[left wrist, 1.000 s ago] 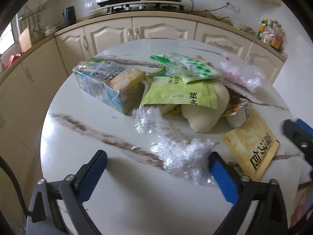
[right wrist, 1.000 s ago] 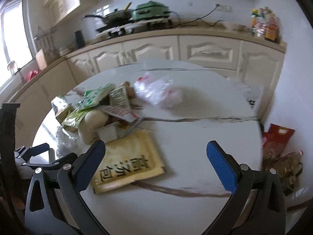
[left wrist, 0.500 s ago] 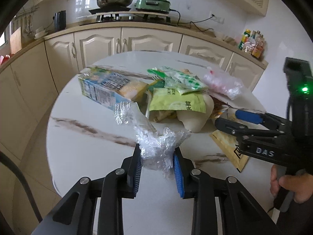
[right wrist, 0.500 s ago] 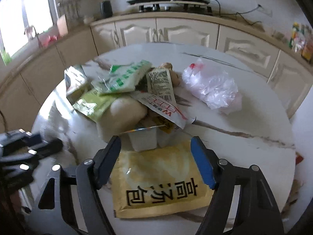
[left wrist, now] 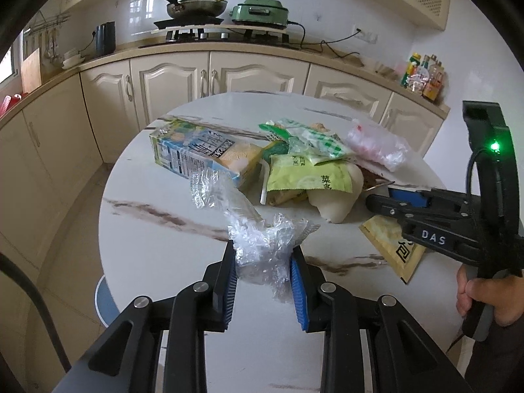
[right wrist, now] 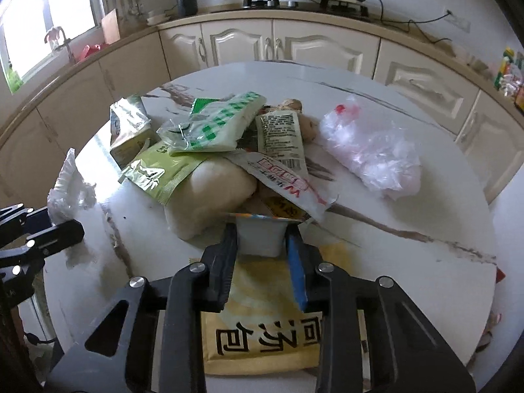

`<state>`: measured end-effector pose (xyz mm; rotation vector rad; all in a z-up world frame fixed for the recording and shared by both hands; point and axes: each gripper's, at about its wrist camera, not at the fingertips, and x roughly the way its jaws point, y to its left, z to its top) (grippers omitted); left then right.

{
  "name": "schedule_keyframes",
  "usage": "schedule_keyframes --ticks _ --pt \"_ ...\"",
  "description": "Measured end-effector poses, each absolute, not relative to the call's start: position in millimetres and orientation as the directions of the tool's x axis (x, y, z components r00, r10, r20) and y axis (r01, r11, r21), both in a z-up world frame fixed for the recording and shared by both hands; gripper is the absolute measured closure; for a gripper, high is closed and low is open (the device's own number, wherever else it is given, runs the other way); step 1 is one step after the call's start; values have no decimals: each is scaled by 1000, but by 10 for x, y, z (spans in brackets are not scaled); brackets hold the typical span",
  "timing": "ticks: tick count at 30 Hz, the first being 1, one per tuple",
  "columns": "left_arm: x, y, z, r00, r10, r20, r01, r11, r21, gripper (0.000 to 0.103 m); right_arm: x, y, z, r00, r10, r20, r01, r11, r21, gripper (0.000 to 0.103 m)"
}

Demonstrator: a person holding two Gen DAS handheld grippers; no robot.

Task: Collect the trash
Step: 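Grasp the small white cup with the right tool while the left tool holds the wrap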

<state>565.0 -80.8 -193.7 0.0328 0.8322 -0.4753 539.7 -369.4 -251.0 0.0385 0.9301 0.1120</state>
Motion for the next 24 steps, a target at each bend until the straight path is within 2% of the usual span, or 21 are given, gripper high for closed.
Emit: schedule_keyframes --ticks 6,7,8,9,13,15,17,18,21,24 --pt "5533 -659 -1809 584 -425 -691 431 884 -180 77 5278 -3709 -2409 613 94 -785 -48 996 81 79" --pt "5505 -612 -1787 588 -427 -687 430 884 -182 77 5265 -3704 -2396 615 95 -783 -43 995 87 81" --pt "5490 -582 -1775 589 -426 -686 427 886 -183 77 5244 -3699 -2385 618 98 -780 -35 995 97 93" --pt "5475 -543 -1767 591 -425 -685 423 887 -186 77 5233 -3693 -2389 614 96 -784 -25 994 103 95" --pt "5402 -409 -1728 593 -433 -679 426 884 -192 77 5238 -3664 -2471 587 73 -806 16 995 102 93" --pt "5370 -364 -1700 589 -435 -681 427 883 -195 77 5225 -3693 -2462 597 61 -800 59 991 119 80" --pt "5337 -340 -1690 588 -434 -683 429 883 -192 77 5221 -3695 -2432 607 42 -794 79 990 114 33" --pt "5324 -333 -1687 586 -434 -684 431 882 -190 77 5206 -3689 -2393 630 30 -776 78 992 101 28" --pt "5300 -325 -1677 580 -438 -686 435 879 -194 77 5247 -3679 -2354 640 41 -767 58 993 102 29" --pt "5288 -314 -1656 582 -438 -685 435 879 -193 77 5372 -3658 -2414 613 1 -790 56 997 45 29"
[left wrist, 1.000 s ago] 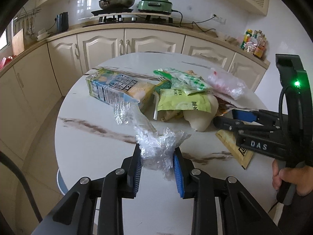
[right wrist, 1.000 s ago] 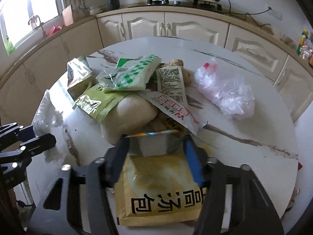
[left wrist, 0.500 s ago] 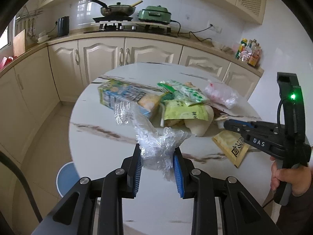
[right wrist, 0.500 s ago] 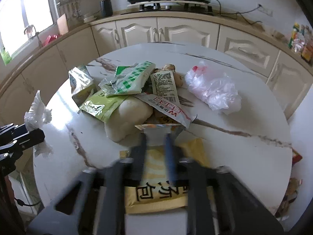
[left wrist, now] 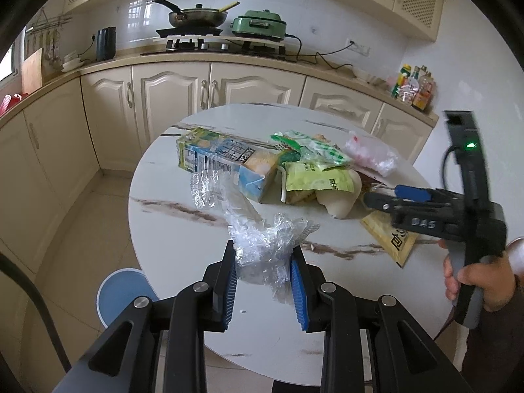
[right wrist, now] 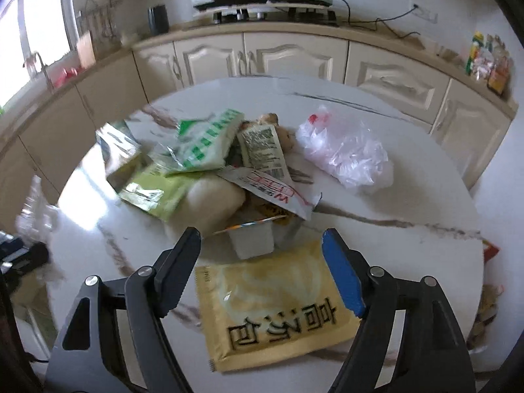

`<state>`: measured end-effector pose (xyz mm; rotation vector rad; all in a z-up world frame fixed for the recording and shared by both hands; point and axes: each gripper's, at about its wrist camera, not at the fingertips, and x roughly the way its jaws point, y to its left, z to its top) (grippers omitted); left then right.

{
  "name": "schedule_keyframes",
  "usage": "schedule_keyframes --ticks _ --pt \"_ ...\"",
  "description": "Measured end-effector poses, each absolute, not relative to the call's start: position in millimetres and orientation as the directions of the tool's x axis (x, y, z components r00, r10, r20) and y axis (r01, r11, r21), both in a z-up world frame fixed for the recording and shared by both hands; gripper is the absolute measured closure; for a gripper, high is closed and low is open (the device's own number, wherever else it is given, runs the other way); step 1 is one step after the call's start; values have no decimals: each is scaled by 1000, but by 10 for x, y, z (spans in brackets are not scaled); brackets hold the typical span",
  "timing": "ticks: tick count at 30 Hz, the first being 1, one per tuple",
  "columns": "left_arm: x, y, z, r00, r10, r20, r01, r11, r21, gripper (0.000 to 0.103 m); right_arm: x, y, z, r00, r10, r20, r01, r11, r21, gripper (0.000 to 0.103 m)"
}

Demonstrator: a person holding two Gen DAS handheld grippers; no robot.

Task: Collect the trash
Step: 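Grasp the small white cup with the right tool while the left tool holds the wrap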

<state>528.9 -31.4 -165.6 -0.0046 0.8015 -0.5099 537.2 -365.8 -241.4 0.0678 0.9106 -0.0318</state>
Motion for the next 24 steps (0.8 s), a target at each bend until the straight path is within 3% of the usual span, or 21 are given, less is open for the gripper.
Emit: schedule_keyframes --ticks 3,6,10,14,24 --pt "5284 -316 -1648 582 -435 -687 436 880 -189 77 5471 -3665 -2495 591 42 -806 34 996 77 37" --pt "5303 -321 -1669 578 -432 -692 432 882 -189 77 5532 -3654 -2544 582 54 -811 15 997 77 39" --pt "5312 -347 -1684 574 -427 -698 430 883 -187 77 5555 -3650 -2589 580 66 -812 3 997 83 55" --pt "5313 -365 -1674 571 -427 -701 431 883 -187 77 5549 -3675 -2600 587 65 -807 0 997 80 62" --pt "5303 -334 -1646 570 -438 -695 443 876 -190 77 5286 -3768 -2507 622 34 -782 52 995 85 65"
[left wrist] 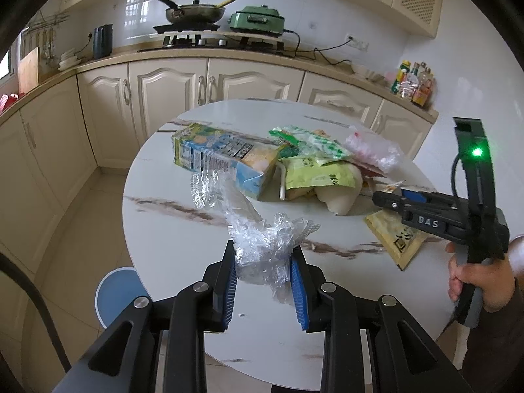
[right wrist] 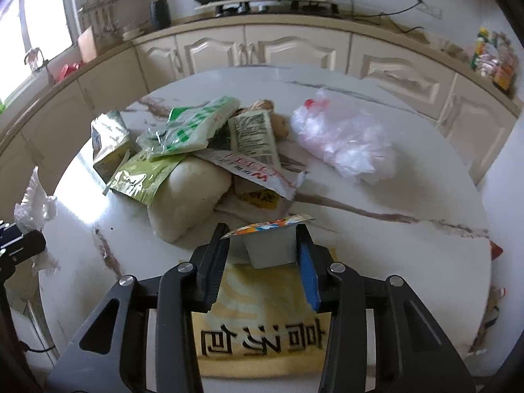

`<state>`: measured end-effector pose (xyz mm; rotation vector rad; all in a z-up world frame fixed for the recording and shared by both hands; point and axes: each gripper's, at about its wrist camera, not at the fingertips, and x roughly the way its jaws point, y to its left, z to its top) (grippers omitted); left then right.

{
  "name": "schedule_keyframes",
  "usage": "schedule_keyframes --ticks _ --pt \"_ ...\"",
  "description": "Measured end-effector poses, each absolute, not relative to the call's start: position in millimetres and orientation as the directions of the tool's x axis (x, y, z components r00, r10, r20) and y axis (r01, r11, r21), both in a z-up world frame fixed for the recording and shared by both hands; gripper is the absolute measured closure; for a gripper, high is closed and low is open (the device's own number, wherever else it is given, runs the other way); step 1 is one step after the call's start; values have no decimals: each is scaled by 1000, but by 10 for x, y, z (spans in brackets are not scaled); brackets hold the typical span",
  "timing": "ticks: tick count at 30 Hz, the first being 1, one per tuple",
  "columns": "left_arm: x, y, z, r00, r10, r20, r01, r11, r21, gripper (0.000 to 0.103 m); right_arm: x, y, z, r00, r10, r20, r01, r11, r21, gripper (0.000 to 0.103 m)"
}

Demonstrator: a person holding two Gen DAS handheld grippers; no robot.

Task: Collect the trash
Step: 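Carry wrap and cup over the blue bucket and open both tools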

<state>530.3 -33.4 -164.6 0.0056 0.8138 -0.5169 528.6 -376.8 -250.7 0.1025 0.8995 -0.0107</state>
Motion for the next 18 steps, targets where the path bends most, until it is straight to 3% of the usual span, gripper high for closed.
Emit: schedule_keyframes --ticks 4,10,18 --pt "5283 -177 -1568 600 -435 -671 423 885 -195 77 5073 -3582 -2196 681 36 -732 32 996 79 65" --pt "5285 441 -1478 667 -368 -648 322 927 -194 77 5037 -2592 -1767 727 258 -636 -209 966 152 65" --pt "5570 1449 -1681 709 -84 -700 40 996 -79 77 5516 -1042 -1854 645 447 -620 -456 876 158 65"
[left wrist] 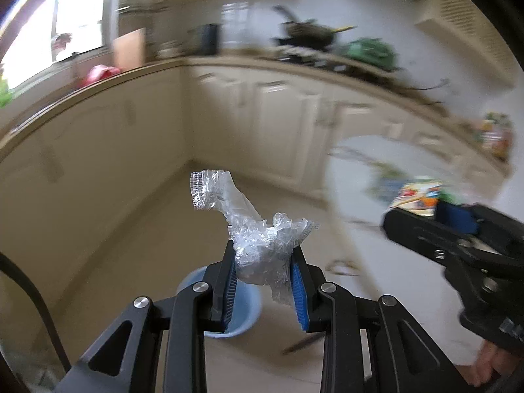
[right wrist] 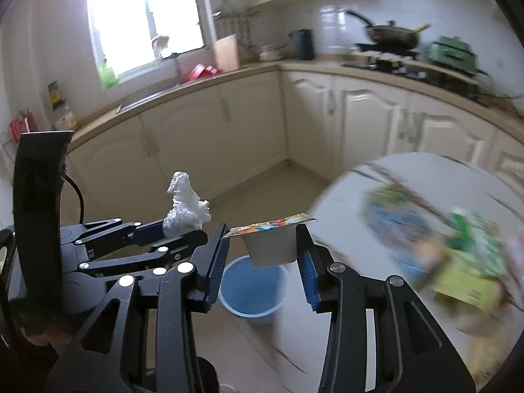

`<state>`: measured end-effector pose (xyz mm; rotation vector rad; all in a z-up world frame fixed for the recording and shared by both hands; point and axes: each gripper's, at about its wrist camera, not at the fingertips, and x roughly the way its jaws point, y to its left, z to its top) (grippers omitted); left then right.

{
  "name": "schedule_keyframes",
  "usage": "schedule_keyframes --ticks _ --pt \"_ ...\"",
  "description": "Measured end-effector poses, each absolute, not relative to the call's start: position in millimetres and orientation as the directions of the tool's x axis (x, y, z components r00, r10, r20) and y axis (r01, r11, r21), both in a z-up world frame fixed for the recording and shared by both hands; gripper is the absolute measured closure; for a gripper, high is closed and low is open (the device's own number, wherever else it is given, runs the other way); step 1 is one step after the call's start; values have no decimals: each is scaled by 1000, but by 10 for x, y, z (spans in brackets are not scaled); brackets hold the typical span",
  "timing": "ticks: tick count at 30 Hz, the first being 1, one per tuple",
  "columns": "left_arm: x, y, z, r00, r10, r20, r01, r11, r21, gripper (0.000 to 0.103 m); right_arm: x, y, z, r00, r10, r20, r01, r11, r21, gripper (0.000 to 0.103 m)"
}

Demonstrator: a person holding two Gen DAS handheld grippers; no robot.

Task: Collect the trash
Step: 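Carry wrap and cup over the blue bucket and open both tools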

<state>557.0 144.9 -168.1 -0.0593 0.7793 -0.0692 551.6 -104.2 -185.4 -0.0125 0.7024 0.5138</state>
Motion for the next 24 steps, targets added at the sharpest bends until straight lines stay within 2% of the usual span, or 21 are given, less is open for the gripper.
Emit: schedule_keyframes --ticks 5,11,12,14,15,16,24 --pt "6133 1944 -2344 583 -19 -812 -71 995 -74 75 5961 -415 -2263 590 442 -676 -475 867 151 65" --pt "6785 2190 -2982 484 -96 -870 -89 983 -158 74 6431 110 -2894 545 355 -760 -474 878 70 64" --pt "6877 2236 -3057 470 -93 -878 -98 983 -157 72 6522 146 -2992 538 352 -766 -465 882 79 64" --pt "7056 2299 -3225 441 -86 -893 -119 981 -153 58 6664 233 -3151 518 327 -791 -454 888 70 65" --pt "7152 2348 -3286 425 -77 -902 -137 979 -149 44 6715 295 -3242 530 283 -799 -446 895 20 64" --pt "7213 2394 -3349 413 -71 -908 -154 977 -147 42 6752 342 -3318 530 270 -804 -453 891 1 64" --pt "7469 2680 -3536 391 -35 -920 -227 965 -133 41 7100 487 -3890 387 368 -845 -453 875 173 63"
